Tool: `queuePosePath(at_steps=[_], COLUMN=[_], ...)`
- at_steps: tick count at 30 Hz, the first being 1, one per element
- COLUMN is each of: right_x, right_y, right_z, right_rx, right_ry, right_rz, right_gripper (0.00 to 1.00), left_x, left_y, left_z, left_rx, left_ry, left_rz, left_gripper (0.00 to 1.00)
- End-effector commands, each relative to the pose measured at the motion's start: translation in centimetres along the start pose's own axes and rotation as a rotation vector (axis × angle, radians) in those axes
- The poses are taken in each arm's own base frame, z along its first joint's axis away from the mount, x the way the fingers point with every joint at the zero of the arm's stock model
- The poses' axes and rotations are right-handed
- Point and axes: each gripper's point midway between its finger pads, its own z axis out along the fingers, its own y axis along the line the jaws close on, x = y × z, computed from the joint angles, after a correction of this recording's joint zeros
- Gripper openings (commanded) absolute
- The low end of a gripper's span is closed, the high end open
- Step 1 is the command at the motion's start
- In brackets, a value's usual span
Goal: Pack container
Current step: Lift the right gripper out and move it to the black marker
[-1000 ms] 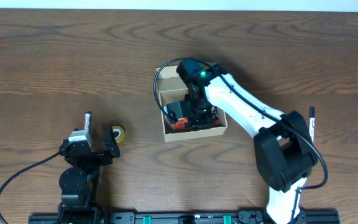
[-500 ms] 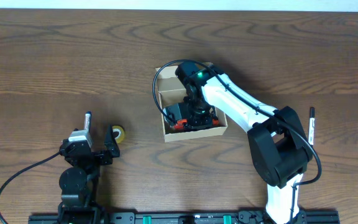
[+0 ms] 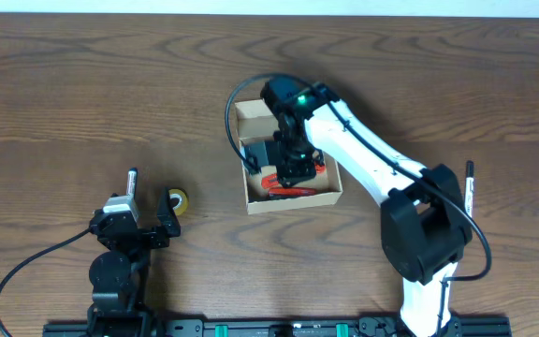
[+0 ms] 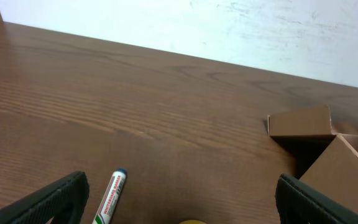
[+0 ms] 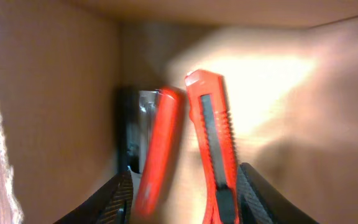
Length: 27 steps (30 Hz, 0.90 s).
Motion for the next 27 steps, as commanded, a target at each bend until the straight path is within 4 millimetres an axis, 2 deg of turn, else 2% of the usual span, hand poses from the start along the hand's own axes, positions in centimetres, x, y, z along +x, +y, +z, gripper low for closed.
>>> queuePosePath(at_steps=[1,7,8,9,11,13,15,16,19,21,24,27], right_x=[-1.8,-3.4,-3.6,-3.6,-3.0,-1.3,1.5,3.6,10.4,14.3,18.9,24.5], right_y=[-1.1,-3.2,-3.9,-4.8,-7.0,-9.6,-12.1,-13.2,-14.4,-13.9,-12.4,-9.4], right_z=[-4.2,-7.5,-8.2,-8.8,-10.2,-11.8,-13.6,-14.5,-15.9,-16.0,-15.8,-15.8], right_rx=[0.089,0.188,0.218,0.252,0.345,0.450,0.567,0.624,0.685,0.646,0.549,0.485], right_ry=[-0.067,-0.116,-0.130,-0.138,-0.146,-0.146,-0.142,-0.144,-0.168,-0.190,-0.212,-0.163], right_rz=[-0.015,-0.017,0.010,0.053,0.188,0.358,0.578,0.722,1.125,1.330,1.516,1.784], right_gripper=[0.45,0.46,0.55,0.62,0.64,0.57,0.57,0.59,0.61,0.63,0.62,0.60], left_x=[2.0,2.1,2.1,2.0,2.1,2.1,2.1,2.0,2.1,2.1,2.1,2.1], left_y=[0.2,0.2,0.2,0.2,0.2,0.2,0.2,0.2,0.2,0.2,0.2,0.2], left_z=[0.2,0.2,0.2,0.2,0.2,0.2,0.2,0.2,0.2,0.2,0.2,0.2], left_rx=[-0.001,-0.002,-0.002,-0.002,-0.002,-0.002,-0.002,-0.002,-0.002,-0.002,-0.002,-0.002], left_ry=[0.058,0.058,0.058,0.058,0.058,0.058,0.058,0.058,0.058,0.058,0.058,0.058], left_rz=[-0.010,-0.010,-0.010,-0.010,-0.010,-0.010,-0.010,-0.010,-0.010,-0.010,-0.010,-0.010], left_gripper=[0.95,0.95,0.95,0.95,0.95,0.95,0.95,0.95,0.95,0.95,0.95,0.95])
